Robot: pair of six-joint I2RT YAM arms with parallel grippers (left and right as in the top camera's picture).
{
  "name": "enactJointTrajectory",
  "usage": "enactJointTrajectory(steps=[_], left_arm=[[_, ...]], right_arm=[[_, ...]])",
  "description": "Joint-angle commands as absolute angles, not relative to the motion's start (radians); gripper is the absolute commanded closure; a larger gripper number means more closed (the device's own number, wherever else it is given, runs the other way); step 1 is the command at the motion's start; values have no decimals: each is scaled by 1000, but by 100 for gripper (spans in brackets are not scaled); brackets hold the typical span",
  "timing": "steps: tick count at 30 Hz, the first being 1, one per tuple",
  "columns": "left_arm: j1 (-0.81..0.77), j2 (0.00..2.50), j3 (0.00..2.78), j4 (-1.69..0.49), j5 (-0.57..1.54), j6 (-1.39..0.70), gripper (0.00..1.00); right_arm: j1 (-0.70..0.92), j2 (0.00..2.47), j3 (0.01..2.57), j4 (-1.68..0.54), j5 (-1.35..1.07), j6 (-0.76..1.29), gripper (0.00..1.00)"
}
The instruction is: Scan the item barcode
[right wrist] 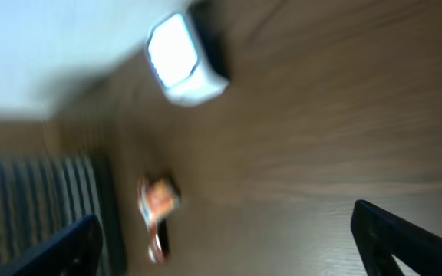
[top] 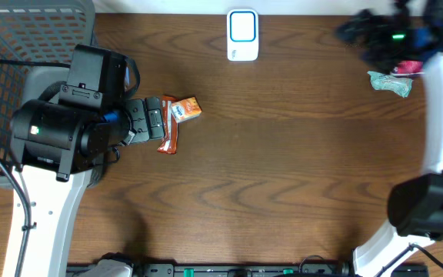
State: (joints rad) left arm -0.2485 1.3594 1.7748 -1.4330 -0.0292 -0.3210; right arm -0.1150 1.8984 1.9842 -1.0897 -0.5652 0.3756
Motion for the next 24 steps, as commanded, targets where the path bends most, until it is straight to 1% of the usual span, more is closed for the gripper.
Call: enactJointTrajectory(steps=[1, 2, 3, 8, 12, 14, 17, 24], left_arm=[[-245, 1359, 1775, -1435, -35, -334, 2], [-245, 1359, 1775, -1435, -35, -334, 2], [-245, 1359, 1775, -1435, -35, -334, 2], [-245, 1359, 1775, -1435, -35, -334, 2], [-245, 1359, 1775, -1435, -35, -334, 2], [-245, 1359, 1775, -1436, -35, -334, 2], [-245, 1359, 1775, -1435, -35, -334, 2], [-245, 1359, 1775, -1435, -35, -334, 2]], right_arm=[[32, 1925, 1971, -1106, -593, 129, 10], [81, 1930, 1969, -1111, -593, 78, 12], [117, 1934, 1969, -1112, -592, 60, 1], [281, 1942, 1969, -1078, -491, 43, 1], [384, 1948, 1969, -1061, -278, 44, 1], [415, 1954, 1966, -1056, -233, 44, 1], [442, 1979, 1965, -1046, -241, 47, 1], [459, 2049, 1965, -1060, -237, 47, 1]])
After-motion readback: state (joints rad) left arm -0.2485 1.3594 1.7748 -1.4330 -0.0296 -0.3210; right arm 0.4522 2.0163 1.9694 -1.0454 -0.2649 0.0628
